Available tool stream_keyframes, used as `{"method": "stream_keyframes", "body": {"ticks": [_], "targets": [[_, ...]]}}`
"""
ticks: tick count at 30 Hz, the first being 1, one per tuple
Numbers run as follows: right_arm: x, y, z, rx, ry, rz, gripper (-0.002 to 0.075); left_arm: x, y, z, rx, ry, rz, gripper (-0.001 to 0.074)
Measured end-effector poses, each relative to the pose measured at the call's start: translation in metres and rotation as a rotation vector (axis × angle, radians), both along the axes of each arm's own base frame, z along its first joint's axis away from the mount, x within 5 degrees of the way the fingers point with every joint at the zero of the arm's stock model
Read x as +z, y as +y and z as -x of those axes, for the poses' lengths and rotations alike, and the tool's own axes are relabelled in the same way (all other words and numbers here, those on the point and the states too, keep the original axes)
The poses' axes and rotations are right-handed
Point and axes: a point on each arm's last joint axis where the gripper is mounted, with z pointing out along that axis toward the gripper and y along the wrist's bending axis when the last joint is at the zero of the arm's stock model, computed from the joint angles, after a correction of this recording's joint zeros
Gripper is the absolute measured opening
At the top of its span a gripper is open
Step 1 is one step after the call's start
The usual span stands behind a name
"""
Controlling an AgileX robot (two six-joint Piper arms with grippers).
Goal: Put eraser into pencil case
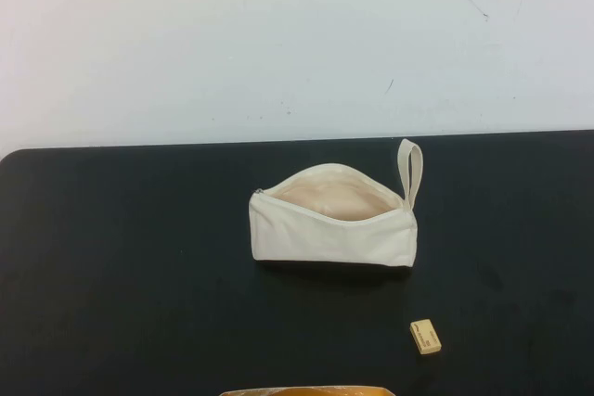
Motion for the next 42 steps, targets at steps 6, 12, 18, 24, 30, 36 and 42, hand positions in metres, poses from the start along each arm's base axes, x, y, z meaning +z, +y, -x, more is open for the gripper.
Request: {"method": "stream_keyframes", "body": {"ticks": [6, 12, 18, 24, 30, 36, 42], "targets": [[0.0, 0.0, 0.0, 0.0, 0.0, 0.0, -0.0001, 0.0, 0.0, 0.0, 0.0, 0.0, 0.0, -0.0002], [0.0, 0.0, 0.0, 0.0, 0.0, 0.0, -0.0001, 0.0, 0.0, 0.0, 0.0, 0.0, 0.0, -0.0002], [0.0, 0.0, 0.0, 0.0, 0.0, 0.0, -0.0001, 0.0, 0.0, 0.0, 0.0, 0.0, 0.0, -0.0002], [0.0, 0.0, 0.0, 0.0, 0.0, 0.0, -0.0001, 0.0, 0.0, 0.0, 0.0, 0.0, 0.0, -0.0002], [0.0, 0.0, 0.0, 0.0, 0.0, 0.0, -0.0001, 0.0, 0.0, 0.0, 0.0, 0.0, 0.0, -0.0002], [0.0, 0.003, 0.0, 0.003, -0.002, -0.091, -0.0001, 0.0, 0.0, 0.0, 0.0, 0.0, 0.0, -0.0002], [0.004, 0.02, 0.0, -0.002, -0.004, -0.694, -0.0001, 0.0, 0.0, 0.0, 0.0, 0.0, 0.0, -0.0002]]}}
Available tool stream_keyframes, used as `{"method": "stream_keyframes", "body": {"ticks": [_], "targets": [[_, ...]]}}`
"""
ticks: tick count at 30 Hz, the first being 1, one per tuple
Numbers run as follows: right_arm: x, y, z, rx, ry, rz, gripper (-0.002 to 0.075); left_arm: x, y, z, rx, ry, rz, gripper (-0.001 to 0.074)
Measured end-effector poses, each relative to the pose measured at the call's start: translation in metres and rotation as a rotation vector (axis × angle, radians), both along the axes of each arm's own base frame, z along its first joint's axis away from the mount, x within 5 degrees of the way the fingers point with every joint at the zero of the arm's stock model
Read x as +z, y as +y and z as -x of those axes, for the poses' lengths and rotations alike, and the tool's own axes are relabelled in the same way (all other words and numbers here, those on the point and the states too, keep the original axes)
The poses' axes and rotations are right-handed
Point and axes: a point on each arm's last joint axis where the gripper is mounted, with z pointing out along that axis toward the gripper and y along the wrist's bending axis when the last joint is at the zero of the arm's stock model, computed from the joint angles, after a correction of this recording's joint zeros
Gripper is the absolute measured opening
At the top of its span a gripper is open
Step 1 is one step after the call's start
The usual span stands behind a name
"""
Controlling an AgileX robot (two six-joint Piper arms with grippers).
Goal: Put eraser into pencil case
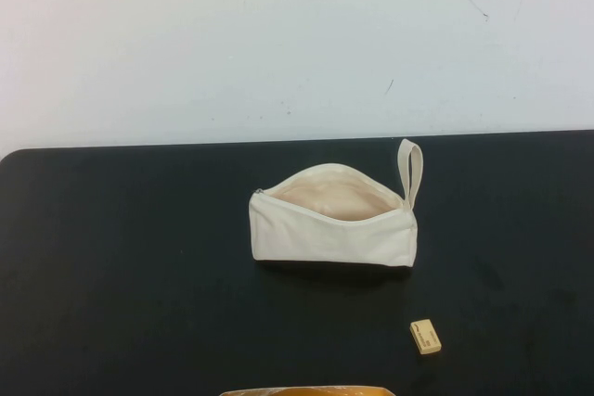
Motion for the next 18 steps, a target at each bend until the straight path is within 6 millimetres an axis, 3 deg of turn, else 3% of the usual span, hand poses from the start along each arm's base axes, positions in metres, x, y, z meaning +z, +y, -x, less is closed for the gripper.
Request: {"method": "stream_keyframes", "body": {"ticks": [3, 8, 12, 18], "targets": [[0.004, 0.006, 0.0, 0.008, 0.0, -0.223, -0.0001, 0.0, 0.0, 0.0, 0.0, 0.0, 0.0, -0.0002], [0.006, 0.005, 0.0, 0.004, -0.024, -0.23, -0.0001, 0.0, 0.0, 0.0, 0.0, 0.0, 0.0, -0.0002], [0.011, 0.007, 0.001, 0.069, -0.055, -0.067, -0.0001, 0.0, 0.0, 0.0, 0.0, 0.0, 0.0, -0.0002], [0.061, 0.015, 0.006, 0.254, -0.122, 0.278, -0.0001, 0.0, 0.0, 0.0, 0.0, 0.0, 0.0, -0.0002]]}}
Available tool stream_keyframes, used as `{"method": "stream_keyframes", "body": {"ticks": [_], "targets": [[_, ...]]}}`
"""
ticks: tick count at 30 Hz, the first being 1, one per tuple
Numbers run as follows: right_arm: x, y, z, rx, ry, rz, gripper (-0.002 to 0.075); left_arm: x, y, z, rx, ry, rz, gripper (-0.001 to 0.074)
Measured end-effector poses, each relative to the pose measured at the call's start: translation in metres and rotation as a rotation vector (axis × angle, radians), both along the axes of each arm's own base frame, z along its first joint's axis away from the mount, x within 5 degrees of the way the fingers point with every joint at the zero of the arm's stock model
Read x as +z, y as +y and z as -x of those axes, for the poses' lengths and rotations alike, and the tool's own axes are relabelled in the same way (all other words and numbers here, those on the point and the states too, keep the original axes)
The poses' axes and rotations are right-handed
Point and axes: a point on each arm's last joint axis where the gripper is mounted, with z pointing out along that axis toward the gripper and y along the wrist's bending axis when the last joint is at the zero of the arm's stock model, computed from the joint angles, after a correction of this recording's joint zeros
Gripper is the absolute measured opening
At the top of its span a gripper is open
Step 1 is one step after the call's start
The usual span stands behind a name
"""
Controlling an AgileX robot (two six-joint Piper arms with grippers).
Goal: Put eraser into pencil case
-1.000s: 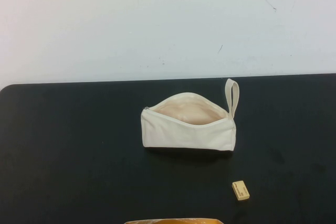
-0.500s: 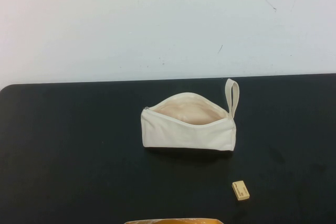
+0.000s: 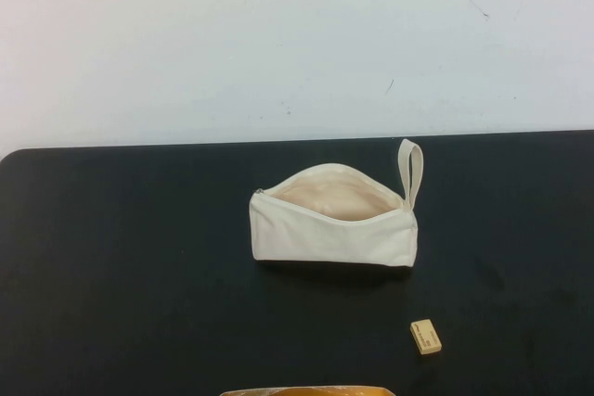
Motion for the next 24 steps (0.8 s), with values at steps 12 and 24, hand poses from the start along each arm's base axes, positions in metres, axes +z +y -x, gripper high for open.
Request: {"method": "stream_keyframes", "body": {"ticks": [12, 24], "targets": [[0.095, 0.001, -0.063, 0.404, 0.326, 0.565, -0.0001, 0.0, 0.0, 0.0, 0.0, 0.001, 0.0, -0.0002], [0.095, 0.041, -0.162, 0.573, 0.668, 0.737, -0.0001, 0.0, 0.0, 0.0, 0.0, 0.001, 0.0, -0.0003]]}}
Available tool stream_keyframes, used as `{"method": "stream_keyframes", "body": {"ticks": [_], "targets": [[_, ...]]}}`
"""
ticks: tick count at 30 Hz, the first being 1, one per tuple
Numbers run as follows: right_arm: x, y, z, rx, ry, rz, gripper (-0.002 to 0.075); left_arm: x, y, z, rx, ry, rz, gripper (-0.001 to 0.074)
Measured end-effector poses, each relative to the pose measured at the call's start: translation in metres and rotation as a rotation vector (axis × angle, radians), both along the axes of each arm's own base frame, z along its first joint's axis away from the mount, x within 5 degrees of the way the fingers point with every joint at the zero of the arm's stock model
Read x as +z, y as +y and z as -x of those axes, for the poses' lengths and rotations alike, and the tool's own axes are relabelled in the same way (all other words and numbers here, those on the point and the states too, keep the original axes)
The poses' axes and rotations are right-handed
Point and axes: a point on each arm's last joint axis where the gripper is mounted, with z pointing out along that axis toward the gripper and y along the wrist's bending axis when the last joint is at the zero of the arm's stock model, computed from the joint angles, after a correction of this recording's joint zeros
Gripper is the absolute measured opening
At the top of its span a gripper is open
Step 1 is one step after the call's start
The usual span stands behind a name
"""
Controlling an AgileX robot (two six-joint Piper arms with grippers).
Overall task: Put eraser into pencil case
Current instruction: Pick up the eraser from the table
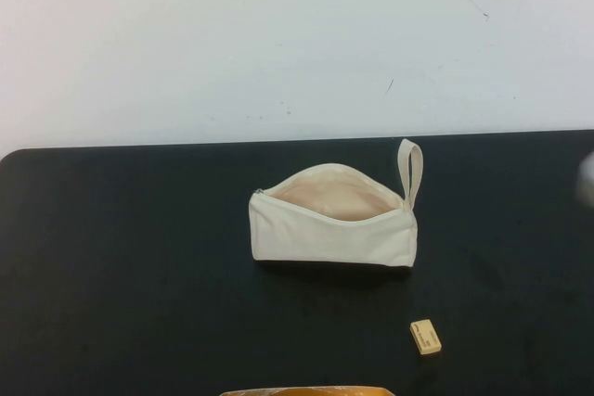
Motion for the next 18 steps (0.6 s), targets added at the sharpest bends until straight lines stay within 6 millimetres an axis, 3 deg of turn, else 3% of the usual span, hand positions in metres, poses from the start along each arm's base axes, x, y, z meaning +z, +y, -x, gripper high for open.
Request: {"method": "stream_keyframes", "body": {"ticks": [5, 10, 15, 18], "targets": [[-0.022, 0.045, -0.028, 0.003, 0.046, 0.23, -0.0001, 0.0, 0.0, 0.0, 0.0, 0.0, 0.0, -0.0003], [-0.051, 0.083, -0.051, 0.032, 0.066, 0.228, -0.0001, 0.0, 0.0, 0.0, 0.0, 0.0, 0.0, -0.0002], [-0.094, 0.099, -0.07, -0.061, 0.153, 0.218, 0.0015, 0.0, 0.0, 0.0, 0.0, 0.0, 0.0, -0.0002], [-0.114, 0.105, -0.076, -0.099, 0.206, 0.214, 0.0097, 0.0, 0.0, 0.0, 0.0, 0.0, 0.0, -0.0003]]}}
